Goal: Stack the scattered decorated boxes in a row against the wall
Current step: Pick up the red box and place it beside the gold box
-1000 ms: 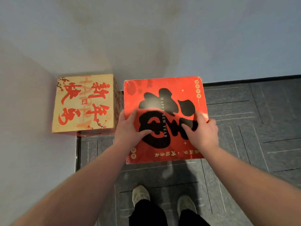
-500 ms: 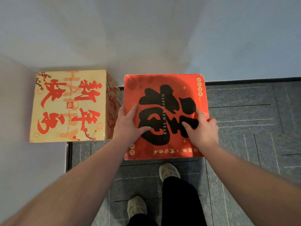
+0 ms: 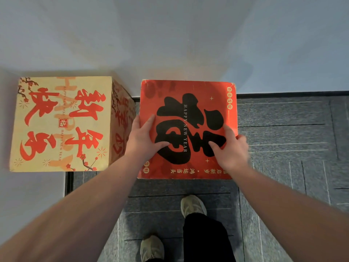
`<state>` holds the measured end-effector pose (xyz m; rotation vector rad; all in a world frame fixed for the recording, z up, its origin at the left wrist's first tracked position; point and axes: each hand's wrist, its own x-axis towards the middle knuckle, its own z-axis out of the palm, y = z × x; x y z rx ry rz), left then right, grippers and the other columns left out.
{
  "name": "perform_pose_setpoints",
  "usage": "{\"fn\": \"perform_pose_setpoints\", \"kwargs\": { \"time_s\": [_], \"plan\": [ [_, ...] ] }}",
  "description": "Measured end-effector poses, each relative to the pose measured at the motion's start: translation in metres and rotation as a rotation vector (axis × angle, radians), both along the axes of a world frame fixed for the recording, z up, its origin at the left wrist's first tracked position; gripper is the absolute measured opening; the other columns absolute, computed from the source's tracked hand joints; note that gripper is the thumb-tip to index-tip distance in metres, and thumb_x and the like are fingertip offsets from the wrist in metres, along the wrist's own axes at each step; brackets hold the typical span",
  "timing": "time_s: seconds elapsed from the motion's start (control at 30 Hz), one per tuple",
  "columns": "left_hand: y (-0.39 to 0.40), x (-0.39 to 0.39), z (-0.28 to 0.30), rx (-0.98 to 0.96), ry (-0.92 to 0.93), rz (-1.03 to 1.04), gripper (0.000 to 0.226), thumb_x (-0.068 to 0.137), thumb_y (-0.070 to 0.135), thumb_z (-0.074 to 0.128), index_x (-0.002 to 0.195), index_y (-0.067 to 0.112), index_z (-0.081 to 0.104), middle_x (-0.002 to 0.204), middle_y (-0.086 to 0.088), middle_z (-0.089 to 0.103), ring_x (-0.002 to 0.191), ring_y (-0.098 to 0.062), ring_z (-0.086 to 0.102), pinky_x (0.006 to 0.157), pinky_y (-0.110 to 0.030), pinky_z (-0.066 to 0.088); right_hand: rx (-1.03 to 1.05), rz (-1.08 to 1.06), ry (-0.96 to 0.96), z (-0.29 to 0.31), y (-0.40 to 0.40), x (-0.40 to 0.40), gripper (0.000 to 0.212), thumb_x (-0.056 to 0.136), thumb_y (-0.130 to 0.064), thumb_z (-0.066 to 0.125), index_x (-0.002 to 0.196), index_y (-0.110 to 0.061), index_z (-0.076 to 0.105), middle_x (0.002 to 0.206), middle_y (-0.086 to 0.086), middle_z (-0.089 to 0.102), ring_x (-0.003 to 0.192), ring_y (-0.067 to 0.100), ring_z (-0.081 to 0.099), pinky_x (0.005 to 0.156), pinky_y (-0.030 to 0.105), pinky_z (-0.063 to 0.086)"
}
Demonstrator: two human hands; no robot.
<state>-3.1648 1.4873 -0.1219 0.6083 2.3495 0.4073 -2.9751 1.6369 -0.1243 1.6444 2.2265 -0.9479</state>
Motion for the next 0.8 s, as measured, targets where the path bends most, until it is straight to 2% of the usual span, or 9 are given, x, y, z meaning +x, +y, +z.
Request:
{"fn": "perform_pose_setpoints", "kwargs": {
  "time_s": [0.47, 0.8],
  "plan": [
    [0.003, -0.019, -0.025, 0.023, 0.004, 0.008, 0.098, 0.073, 0.049, 0.076, 0.151, 0.034, 0.018, 0.157, -0.002, 0.009, 0.143, -0.026, 0.019, 0.112, -0.043, 0.028, 0.066, 0.027, 0.034, -0.022, 0.0, -0.019, 0.072, 0.089, -0.04, 0.064, 0.15, -0.029, 0.027, 0.122, 0.016, 0.037, 0.114, 0.035, 0.042, 0.095, 0.043, 0.044],
    [-0.009, -0.034, -0.02, -0.057, 0.069, 0.03, 0.095, 0.076, 0.052, 0.071, 0.15, 0.035, 0.015, 0.159, -0.004, 0.003, 0.144, -0.029, 0.014, 0.113, -0.045, 0.025, 0.03, 0.064, 0.067, -0.025, -0.005, -0.047, 0.072, 0.088, -0.039, 0.064, 0.149, -0.033, 0.026, 0.121, 0.015, 0.036, 0.115, 0.036, 0.041, 0.1, 0.042, 0.041]
  ]
}}
